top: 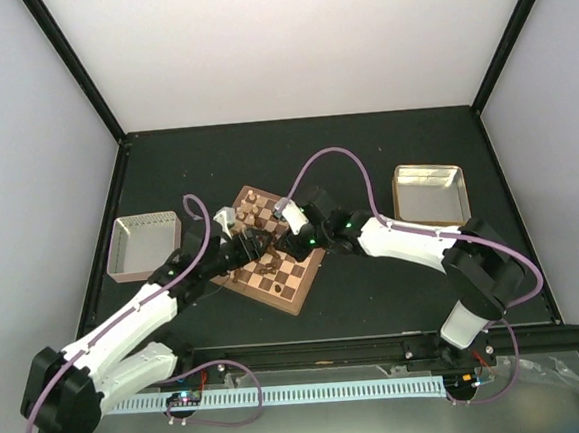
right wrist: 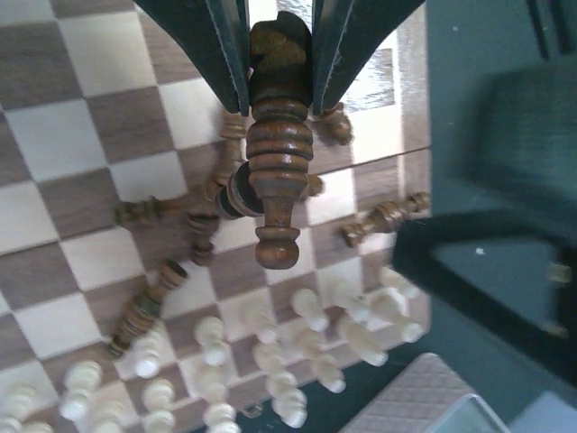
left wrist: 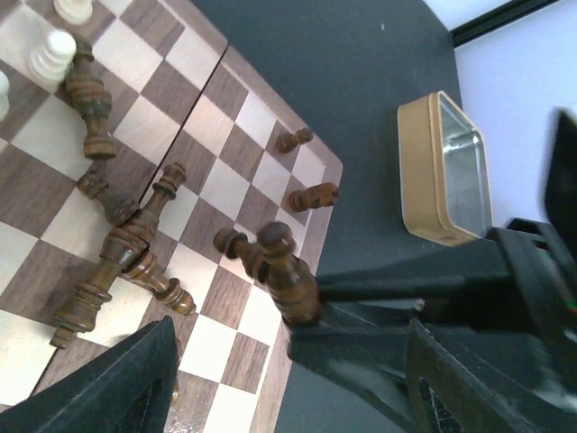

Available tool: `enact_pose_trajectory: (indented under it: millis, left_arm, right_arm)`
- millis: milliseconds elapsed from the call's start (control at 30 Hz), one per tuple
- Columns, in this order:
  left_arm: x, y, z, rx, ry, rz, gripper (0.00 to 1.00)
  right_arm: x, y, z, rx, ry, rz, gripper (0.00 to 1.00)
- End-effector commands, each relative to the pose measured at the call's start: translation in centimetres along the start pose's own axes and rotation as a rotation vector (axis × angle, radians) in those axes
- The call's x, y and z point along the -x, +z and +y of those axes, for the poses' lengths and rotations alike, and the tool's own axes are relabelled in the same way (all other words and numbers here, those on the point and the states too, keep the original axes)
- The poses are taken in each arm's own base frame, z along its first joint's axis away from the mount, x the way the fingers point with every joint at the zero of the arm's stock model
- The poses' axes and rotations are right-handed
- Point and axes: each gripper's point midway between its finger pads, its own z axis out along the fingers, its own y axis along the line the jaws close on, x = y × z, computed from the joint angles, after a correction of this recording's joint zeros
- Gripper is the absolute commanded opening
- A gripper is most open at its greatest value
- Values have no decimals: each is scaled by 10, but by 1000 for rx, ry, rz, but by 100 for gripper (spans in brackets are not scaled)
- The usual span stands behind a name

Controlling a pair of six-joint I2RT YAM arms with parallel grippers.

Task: Set up the chess pieces on the board
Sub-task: Pick up the chess piece from the chessboard.

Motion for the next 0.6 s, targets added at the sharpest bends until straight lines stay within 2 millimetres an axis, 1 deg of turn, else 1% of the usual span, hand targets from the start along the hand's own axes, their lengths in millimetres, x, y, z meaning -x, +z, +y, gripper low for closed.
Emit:
enact_pose_trajectory:
  millis: [0,100,200,333,467,567]
  left_arm:
    - [7,12,-20,-67,-17,34,69]
    - [7,23,-16,-49,-29,74,60]
    - [14,27,-21,-69,-25,49,52]
    - [19,27,-25,-88,-21,28,49]
    - [16,29,-19,-68,-25,37,45]
    - [16,31,-14,-47,-25,36,39]
  right_arm:
    - [21,-16,33,153,-116,-107,17]
    - [19,-17,35,166,-133,-113,17]
    - [16,-15,34,162,-134,-107,17]
    - [13,-13,29,146,-124,-101,17]
    - [11,-10,26,132,-119,-94,17]
    - [10,-8,24,126,-117,-93,17]
